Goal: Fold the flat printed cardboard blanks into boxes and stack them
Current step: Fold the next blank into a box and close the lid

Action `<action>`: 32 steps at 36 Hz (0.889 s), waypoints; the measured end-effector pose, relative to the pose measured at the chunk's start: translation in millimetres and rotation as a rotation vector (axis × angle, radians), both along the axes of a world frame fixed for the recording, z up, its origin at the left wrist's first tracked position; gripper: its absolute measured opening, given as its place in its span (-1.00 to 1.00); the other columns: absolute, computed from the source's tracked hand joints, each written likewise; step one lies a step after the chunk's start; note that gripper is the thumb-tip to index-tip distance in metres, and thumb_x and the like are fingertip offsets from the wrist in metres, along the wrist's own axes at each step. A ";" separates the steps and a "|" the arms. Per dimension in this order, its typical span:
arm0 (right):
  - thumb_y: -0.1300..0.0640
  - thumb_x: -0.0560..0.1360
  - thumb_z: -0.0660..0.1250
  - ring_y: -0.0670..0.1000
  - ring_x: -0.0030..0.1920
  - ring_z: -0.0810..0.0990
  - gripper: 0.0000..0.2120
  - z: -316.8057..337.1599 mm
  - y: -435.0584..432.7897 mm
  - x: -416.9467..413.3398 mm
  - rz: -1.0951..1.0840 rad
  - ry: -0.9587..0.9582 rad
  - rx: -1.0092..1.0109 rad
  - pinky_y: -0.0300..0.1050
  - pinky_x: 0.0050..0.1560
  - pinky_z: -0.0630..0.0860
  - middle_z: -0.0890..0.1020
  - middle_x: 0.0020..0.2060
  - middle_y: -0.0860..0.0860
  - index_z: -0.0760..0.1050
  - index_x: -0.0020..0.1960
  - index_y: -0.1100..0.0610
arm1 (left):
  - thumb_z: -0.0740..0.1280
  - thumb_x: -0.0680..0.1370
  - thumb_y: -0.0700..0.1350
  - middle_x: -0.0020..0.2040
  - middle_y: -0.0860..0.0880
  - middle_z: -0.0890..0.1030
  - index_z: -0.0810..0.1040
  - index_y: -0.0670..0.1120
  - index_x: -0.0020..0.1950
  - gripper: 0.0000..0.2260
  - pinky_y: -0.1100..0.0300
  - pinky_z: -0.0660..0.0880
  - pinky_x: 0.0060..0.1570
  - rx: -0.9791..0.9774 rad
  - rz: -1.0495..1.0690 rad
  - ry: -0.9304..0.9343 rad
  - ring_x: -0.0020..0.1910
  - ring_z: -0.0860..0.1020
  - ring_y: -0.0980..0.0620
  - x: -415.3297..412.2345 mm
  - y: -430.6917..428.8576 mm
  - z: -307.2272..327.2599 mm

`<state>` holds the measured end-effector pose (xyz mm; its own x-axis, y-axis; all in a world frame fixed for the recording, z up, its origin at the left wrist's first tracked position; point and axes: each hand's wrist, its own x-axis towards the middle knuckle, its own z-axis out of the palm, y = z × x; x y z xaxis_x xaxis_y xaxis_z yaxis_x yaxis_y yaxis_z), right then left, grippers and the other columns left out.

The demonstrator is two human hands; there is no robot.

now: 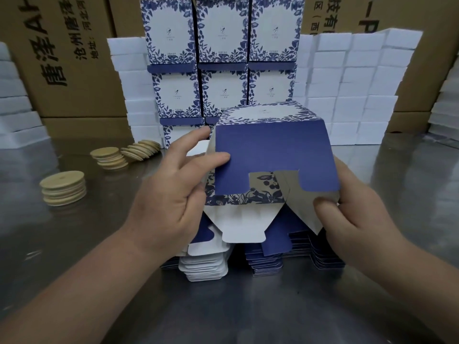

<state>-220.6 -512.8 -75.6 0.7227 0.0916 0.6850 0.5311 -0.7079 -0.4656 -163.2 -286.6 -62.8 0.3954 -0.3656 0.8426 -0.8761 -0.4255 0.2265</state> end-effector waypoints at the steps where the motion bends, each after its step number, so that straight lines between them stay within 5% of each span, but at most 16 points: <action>1: 0.30 0.35 0.03 -0.45 -0.38 0.46 -0.35 0.3 0.3 -0.2 0.004 -0.012 -0.012 -0.59 -0.45 0.26 0.44 -0.37 -0.54 0.26 0.31 -0.25 | 0.02 0.51 -0.17 0.33 0.13 0.24 0.42 0.03 0.19 -0.67 0.60 0.26 0.02 -0.002 0.001 -0.014 0.16 0.27 0.56 0.0 0.0 0.3; 6: 0.26 0.34 0.04 -0.44 -0.35 0.46 -0.37 1.4 0.4 -1.3 -0.032 -0.029 -0.003 -0.58 -0.37 0.30 0.46 -0.26 -0.57 0.26 0.21 -0.37 | 0.02 0.53 -0.16 0.32 0.08 0.28 0.43 0.01 0.18 -0.69 0.60 0.25 0.05 -0.021 0.017 -0.040 0.14 0.30 0.56 -0.2 -1.3 0.1; 12: 0.19 0.35 0.05 -0.41 -0.18 0.50 -0.40 2.2 2.8 -2.3 -0.062 -0.017 0.028 -0.32 -0.29 0.35 0.34 0.05 -0.66 0.16 0.20 -0.43 | 0.03 0.53 -0.15 0.31 0.10 0.31 0.46 0.00 0.18 -0.68 0.57 0.28 0.03 -0.042 0.029 -0.037 0.13 0.32 0.52 0.9 -1.1 -0.7; 15: 0.16 0.36 0.05 -0.49 -0.22 0.47 -0.36 0.9 2.3 -3.3 -0.072 0.021 0.070 -0.49 -0.28 0.38 0.25 -0.01 -0.76 0.04 0.25 -0.46 | 0.03 0.50 -0.16 0.31 0.11 0.32 0.55 -0.07 0.16 -0.63 0.55 0.30 -0.01 -0.053 0.056 -0.033 0.07 0.35 0.51 2.1 -0.2 -1.9; 18: 0.13 0.38 0.04 -0.48 -0.30 0.47 -0.32 -0.7 2.6 -4.1 -0.095 0.026 0.065 -0.44 -0.32 0.36 0.27 -0.06 -0.68 -0.06 0.28 -0.51 | 0.03 0.48 -0.18 0.31 0.16 0.29 0.58 -0.14 0.15 -0.60 0.54 0.30 -0.04 -0.063 0.071 -0.026 0.04 0.35 0.52 2.8 0.8 -2.7; 23: 0.14 0.40 0.06 -0.30 -0.44 0.48 -0.34 -2.9 -1.0 -3.0 -0.108 -0.022 -0.026 -0.39 -0.39 0.35 0.43 -0.23 -0.63 0.07 0.24 -0.57 | 0.02 0.47 -0.20 0.32 0.03 0.31 0.58 -0.18 0.15 -0.59 0.53 0.27 0.00 -0.064 0.103 -0.043 0.04 0.32 0.47 3.0 0.2 -2.6; 25: 0.20 0.42 0.07 -0.45 -0.27 0.47 -0.34 -3.5 -2.8 -1.6 -0.083 -0.076 -0.045 -0.53 -0.21 0.38 0.45 -0.23 -0.57 0.19 0.30 -0.48 | 0.02 0.47 -0.19 0.33 0.02 0.31 0.58 -0.17 0.15 -0.58 0.55 0.27 0.00 -0.064 0.110 -0.031 0.02 0.32 0.45 2.5 0.3 -2.5; 28: 0.28 0.41 0.12 -0.59 0.17 0.25 -0.42 -3.2 -1.5 0.0 -0.080 -0.152 -0.067 -0.65 0.07 0.21 0.30 0.22 -0.41 0.20 0.27 -0.27 | 0.02 0.47 -0.18 0.34 0.04 0.31 0.58 -0.16 0.16 -0.58 0.57 0.26 -0.01 -0.055 0.117 -0.005 0.02 0.34 0.44 1.4 0.5 -2.2; 32: 0.07 0.42 0.14 -0.61 0.17 0.22 -0.54 -1.1 -0.5 -0.7 -0.075 -0.154 -0.080 -0.57 -0.01 0.32 0.22 0.30 -0.37 0.20 0.27 -0.26 | 0.01 0.47 -0.13 0.33 0.14 0.29 0.58 -0.14 0.16 -0.57 0.56 0.29 -0.09 -0.042 0.108 0.037 -0.11 0.41 0.33 1.2 0.2 -1.7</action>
